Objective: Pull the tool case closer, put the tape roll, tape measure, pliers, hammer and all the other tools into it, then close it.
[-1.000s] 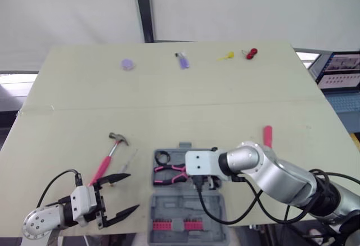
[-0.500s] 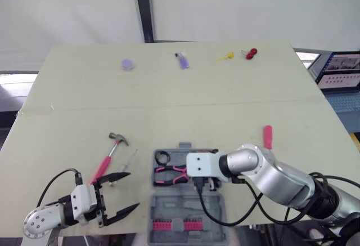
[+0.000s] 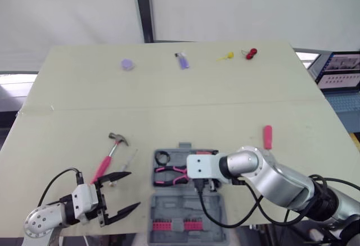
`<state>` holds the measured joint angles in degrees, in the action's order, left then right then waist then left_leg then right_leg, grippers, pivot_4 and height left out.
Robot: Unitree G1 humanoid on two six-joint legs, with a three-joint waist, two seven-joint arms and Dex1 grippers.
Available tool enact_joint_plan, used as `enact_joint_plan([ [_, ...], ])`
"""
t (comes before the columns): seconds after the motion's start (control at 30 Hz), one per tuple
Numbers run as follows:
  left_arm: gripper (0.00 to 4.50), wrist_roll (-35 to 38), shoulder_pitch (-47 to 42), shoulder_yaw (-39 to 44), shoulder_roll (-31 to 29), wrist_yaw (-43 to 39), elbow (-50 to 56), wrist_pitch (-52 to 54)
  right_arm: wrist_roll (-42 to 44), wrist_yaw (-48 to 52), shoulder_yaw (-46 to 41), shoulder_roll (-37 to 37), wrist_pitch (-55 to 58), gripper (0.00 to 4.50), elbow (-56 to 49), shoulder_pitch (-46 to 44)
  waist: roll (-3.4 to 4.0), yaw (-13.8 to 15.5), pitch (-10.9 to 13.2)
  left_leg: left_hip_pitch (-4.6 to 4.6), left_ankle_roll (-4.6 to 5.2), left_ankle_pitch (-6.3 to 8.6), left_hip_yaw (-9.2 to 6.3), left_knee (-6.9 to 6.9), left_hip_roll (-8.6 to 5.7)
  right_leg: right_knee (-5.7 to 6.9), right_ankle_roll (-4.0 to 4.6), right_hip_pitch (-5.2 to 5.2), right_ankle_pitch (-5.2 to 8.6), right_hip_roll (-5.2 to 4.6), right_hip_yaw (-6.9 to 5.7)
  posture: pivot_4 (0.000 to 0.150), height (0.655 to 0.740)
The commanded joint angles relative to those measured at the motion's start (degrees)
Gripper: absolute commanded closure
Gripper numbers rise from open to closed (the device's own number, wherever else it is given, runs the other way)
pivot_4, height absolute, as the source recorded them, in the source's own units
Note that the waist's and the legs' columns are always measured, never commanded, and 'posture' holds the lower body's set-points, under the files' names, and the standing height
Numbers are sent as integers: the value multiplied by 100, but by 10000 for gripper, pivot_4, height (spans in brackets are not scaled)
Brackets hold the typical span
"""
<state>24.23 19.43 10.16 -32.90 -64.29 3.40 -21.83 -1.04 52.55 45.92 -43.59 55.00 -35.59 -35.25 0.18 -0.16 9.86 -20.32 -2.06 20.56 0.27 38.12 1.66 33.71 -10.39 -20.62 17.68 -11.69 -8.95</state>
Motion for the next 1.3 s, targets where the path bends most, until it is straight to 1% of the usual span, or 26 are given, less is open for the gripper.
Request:
enact_joint_plan([
  [0.03, 0, -31, 6, -20, 20, 38, -47, -87, 69, 159, -121, -48, -27, 5572, -213, -16, 0, -2, 0, 0, 0, 0, 0, 0, 0, 0, 0, 0, 0, 0, 0, 1500, 7400],
  [0.07, 0, -32, -6, -23, 21, 40, -58, -89, 110, 199, -169, -58, -18, 556, -253, -25, 0, -2, 0, 0, 0, 0, 0, 0, 0, 0, 0, 0, 0, 0, 0, 1500, 7400],
  [0.2, 0, -30, -75, -30, 28, 51, -130, -109, 229, 174, -449, 23, -111, 556, -221, -29, 0, -1, 0, 0, 0, 0, 0, 0, 0, 0, 0, 0, 0, 0, 0, 1500, 7400],
  [0.3, 0, -41, -132, -40, 52, 65, -193, -137, 420, 22, -888, 317, -552, 556, 8, 153, -1, -1, -1, 1, 0, 0, 1, 0, 0, 0, 0, 0, 0, 0, 0, 1500, 7400],
  [0.4, 0, -76, -176, -75, 92, 84, -244, -176, 545, -80, -1265, 640, -1310, 556, 395, 425, -5, 4, -3, 1, 0, 0, 2, -1, 0, 0, 0, 1, 0, 0, -1, 1500, 7400],
  [0.43, 0, -86, -187, -86, 102, 89, -255, -186, 542, -140, -1352, 739, -1568, 5503, 574, 518, -8, 2, -5, 1, 0, 0, 2, -1, 0, 0, 0, 2, 0, 0, -1, 1500, 7400],
  [0.47, 0, -91, -205, -94, 109, 91, -268, -196, 539, -156, -1413, 810, -1785, 8338, 741, 605, -9, 1, -5, 2, 0, 0, 3, -1, 0, -1, 0, 2, 0, 0, -1, 1500, 7400],
  [0.57, 0, -104, -253, -120, 139, 121, -265, -225, 688, -150, -1666, 1086, -2812, 22773, 1450, 1119, -13, 6, -8, 4, 0, 0, 4, -1, 0, 1, 0, 3, 0, 0, -1, 1500, 7400],
  [0.6, 0, -109, -273, -131, 143, 129, -268, -233, 767, -148, -1766, 1208, -3080, 28486, 1678, 1288, -14, 4, -9, 6, 0, 0, 4, -2, 0, 0, 0, 5, 0, 0, -2, 1500, 7400],
  [0.63, 0, -114, -287, -140, 145, 134, -274, -243, 850, -161, -1875, 1347, -3268, 33990, 1884, 1423, -15, -1, -9, 6, 0, 0, 4, -3, 0, 1, 0, 5, 0, 0, -2, 1500, 7400],
  [0.7, 0, -123, -310, -151, 146, 132, -303, -267, 984, -109, -2014, 1572, -3588, 43542, 2207, 1619, -15, -13, -9, 9, 0, 0, 8, -4, 1, 2, 0, 5, 0, 0, -2, 1500, 7400],
  [0.73, 0, -125, -327, -154, 145, 127, -328, -276, 989, -80, -2032, 1649, -3733, 44386, 2346, 1669, -15, -15, -9, 11, 0, 0, 9, -5, 1, 3, 0, 5, 0, 0, -2, 1500, 7400],
  [0.83, 0, -138, -384, -171, 133, 117, -392, -310, 1028, -35, -2051, 1893, -4016, 44386, 2732, 1788, -14, -16, -9, 13, 0, 0, 11, -6, 3, 3, 0, 5, 0, 1, -2, 1500, 7400],
  [0.93, 0, -143, -430, -171, 125, 112, -443, -348, 1165, 15, -2118, 2067, -4049, 44386, 2869, 1833, -13, -9, -9, 14, 0, 0, 11, -6, 4, 5, 0, 4, 0, 1, -2, 1500, 7400],
  [1.03, 0, -151, -453, -161, 116, 110, -481, -379, 1446, 200, -2138, 2096, -3768, 44386, 2629, 1890, -13, -6, -9, 13, 0, 0, 11, -5, 4, 4, 0, 5, 0, 1, -1, 1500, 7400],
  [1.1, 0, -160, -468, -158, 111, 111, -508, -393, 1565, 369, -2032, 1976, -3458, 44386, 2418, 1931, -13, -5, -9, 13, 0, 0, 11, -5, 4, 4, 0, 5, 0, 1, -1, 1500, 7400],
  [1.17, 0, -170, -481, -160, 115, 114, -530, -408, 1530, 444, -1916, 1886, -3335, 44386, 2324, 1976, -13, -4, -9, 14, 0, 0, 11, -5, 4, 4, 0, 5, 0, 1, -1, 1500, 7400],
  [1.3, 0, -179, -501, -178, 124, 122, -542, -435, 1428, 385, -1870, 1944, -3277, 44386, 2400, 1986, -13, -6, -9, 13, 0, 0, 11, -5, 4, 4, 0, 5, 0, 1, -1, 1500, 7400],
])
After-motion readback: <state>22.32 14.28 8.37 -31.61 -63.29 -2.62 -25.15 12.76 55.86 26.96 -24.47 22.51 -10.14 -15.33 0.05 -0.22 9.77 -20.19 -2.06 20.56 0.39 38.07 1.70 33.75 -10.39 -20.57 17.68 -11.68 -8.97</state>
